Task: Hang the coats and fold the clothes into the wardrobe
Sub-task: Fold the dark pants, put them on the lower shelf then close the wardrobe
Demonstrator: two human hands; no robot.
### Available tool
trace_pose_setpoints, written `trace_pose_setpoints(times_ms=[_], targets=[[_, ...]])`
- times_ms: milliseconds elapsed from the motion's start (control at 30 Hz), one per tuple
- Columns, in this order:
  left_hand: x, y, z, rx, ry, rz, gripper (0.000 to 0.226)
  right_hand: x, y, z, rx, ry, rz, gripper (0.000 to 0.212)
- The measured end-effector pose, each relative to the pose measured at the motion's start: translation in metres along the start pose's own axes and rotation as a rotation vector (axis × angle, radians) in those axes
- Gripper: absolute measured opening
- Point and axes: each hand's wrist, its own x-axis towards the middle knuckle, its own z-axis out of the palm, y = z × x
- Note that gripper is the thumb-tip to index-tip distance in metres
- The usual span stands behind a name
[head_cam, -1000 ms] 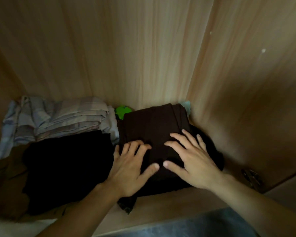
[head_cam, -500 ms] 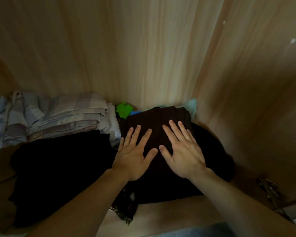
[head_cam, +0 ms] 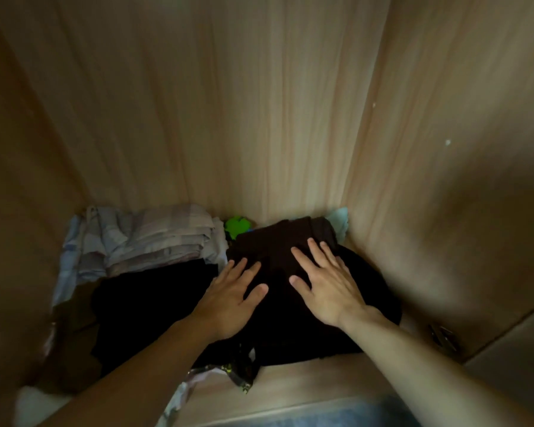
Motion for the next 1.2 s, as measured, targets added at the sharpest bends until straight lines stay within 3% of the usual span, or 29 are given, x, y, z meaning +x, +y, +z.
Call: trace_pose_setpoints(times_ms=[133,233,367,533,667,800,1000,1200], targets=[[-0.05,0.015,-0.053,-0.055,-0.008,-0.102,0.087,-0.043,-0.022,-0.06,0.099,-0.082,0.056,0.062],[-0.101,0.043,-0.088,-0.058,-0.032,-0.189,0.066,-0.085,-0.043,-0.119,0.137,-0.151,0.075,0.062],[-0.173,0.109,-0.154,-0.018,-0.041,-0.243,0.058,-0.132,-0.08,-0.213,0.164,-0.197,0.077,0.059],[-0.258,0.189,-0.253,-0.061,0.059,-0.259,0.078,-0.172,-0.139,-0.342,0.198,-0.171,0.053,0.057],[-0.336,0.247,-0.335,-0.154,0.13,-0.253,0.068,-0.218,-0.182,-0.449,0.22,-0.171,0.016,0.055],[-0.421,0.297,-0.409,-0.168,0.204,-0.234,0.079,-0.268,-0.215,-0.537,0.201,-0.186,0.005,0.054],[-0.532,0.337,-0.486,-0.167,0.325,-0.195,0.08,-0.347,-0.282,-0.644,0.299,-0.035,-0.042,0.053],[-0.631,0.355,-0.508,-0.182,0.392,-0.13,0.05,-0.448,-0.341,-0.696,0.415,0.113,-0.047,0.051]])
